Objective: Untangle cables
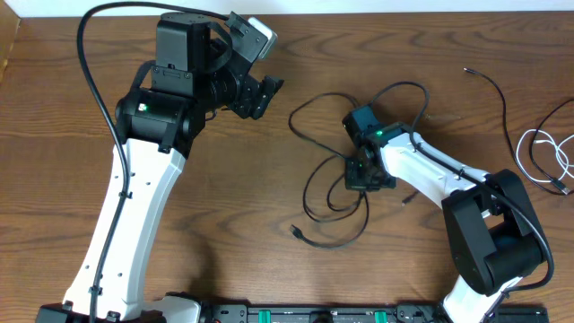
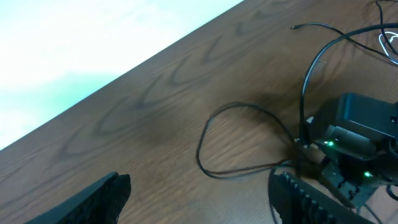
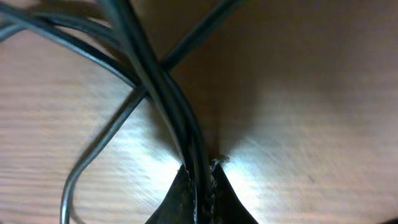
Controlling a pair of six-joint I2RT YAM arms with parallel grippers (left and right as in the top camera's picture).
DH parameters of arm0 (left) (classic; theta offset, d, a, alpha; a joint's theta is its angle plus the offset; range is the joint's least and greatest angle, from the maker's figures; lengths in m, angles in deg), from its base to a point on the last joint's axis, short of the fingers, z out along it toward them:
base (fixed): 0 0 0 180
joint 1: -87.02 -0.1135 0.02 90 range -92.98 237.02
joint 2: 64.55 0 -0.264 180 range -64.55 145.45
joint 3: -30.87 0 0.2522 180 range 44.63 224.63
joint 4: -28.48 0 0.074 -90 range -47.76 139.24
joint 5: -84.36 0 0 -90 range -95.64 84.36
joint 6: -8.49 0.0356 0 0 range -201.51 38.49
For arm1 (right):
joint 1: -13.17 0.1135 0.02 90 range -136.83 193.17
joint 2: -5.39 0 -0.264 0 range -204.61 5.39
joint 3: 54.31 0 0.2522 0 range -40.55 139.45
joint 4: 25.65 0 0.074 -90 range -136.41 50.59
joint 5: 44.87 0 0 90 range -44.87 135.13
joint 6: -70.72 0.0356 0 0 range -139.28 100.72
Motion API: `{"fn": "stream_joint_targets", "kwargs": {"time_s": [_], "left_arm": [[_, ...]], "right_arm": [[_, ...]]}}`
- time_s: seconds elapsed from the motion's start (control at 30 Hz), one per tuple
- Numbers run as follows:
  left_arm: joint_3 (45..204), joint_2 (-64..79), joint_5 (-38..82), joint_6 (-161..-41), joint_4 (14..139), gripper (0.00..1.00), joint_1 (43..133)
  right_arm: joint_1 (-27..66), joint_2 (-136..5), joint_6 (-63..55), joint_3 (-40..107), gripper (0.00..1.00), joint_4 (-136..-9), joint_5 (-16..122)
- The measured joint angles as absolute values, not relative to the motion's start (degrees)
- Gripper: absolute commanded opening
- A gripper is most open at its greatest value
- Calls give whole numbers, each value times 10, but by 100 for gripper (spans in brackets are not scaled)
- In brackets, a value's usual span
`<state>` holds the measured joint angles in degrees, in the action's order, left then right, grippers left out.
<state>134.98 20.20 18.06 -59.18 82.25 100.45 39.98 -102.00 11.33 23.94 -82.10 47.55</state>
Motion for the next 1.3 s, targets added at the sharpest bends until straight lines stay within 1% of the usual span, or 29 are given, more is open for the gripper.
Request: {"fn": "stream_joint_targets", "kwargs": {"time_s": [0.17,0.3,0.47,0.63,0.87,1.17,1.3], "left_arm": [[1350,202,181,-592,822,76,1005],[1350,202,181,-592,822,76,1005],[1350,202,180,-592,822,76,1005],[1350,202,181,-592,823,76,1005],[1350,202,181,-592,822,76,1005],[1350,202,181,-592,822,76,1005],[1350,202,180,-592,822,76,1005]], "right_arm": [[397,-1020,113,239,1,-789,482],[390,-1019,113,242,1,-788,478],[359,-979,113,263,1,-794,465],[323,-899,97,307,1,-814,467],[317,-821,63,352,2,-827,469],[310,-795,30,477,2,-897,461],[309,-792,22,506,2,-919,439]]}}
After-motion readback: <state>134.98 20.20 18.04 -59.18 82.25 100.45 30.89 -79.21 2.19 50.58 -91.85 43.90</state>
